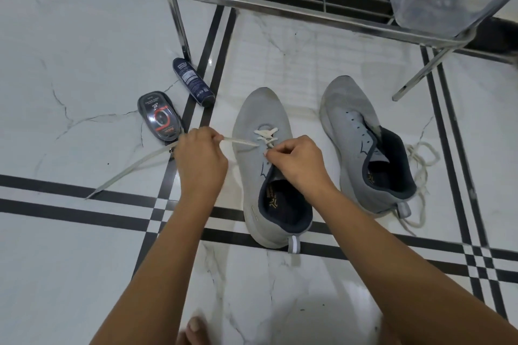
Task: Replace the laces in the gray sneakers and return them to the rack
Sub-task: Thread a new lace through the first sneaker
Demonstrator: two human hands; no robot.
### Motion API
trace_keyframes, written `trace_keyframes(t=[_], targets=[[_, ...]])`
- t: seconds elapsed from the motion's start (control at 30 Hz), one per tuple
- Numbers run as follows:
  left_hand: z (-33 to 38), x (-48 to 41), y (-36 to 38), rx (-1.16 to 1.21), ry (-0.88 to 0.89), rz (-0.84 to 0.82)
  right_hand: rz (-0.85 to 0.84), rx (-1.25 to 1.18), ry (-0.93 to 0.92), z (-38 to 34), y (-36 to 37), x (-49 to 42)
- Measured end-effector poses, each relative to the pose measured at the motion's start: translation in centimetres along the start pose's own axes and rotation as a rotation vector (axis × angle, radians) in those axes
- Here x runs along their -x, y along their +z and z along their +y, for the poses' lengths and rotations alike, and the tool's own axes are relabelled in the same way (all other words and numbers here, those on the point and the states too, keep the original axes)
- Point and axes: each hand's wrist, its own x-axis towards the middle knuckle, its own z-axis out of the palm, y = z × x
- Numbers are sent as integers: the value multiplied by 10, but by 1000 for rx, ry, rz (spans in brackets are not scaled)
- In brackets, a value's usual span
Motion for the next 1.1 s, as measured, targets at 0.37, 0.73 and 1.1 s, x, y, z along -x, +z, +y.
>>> trace_keyframes(t=[0.37,0.73,1.1], targets=[[29,3,3,307,55,-144,-107,373,-50,6,-31,-20],[45,-6,-10,492,35,-276,8,-476,294,-12,-5,-20],[57,-41,-51,-283,538,-710,-265,487,-348,-37,-15,-7]])
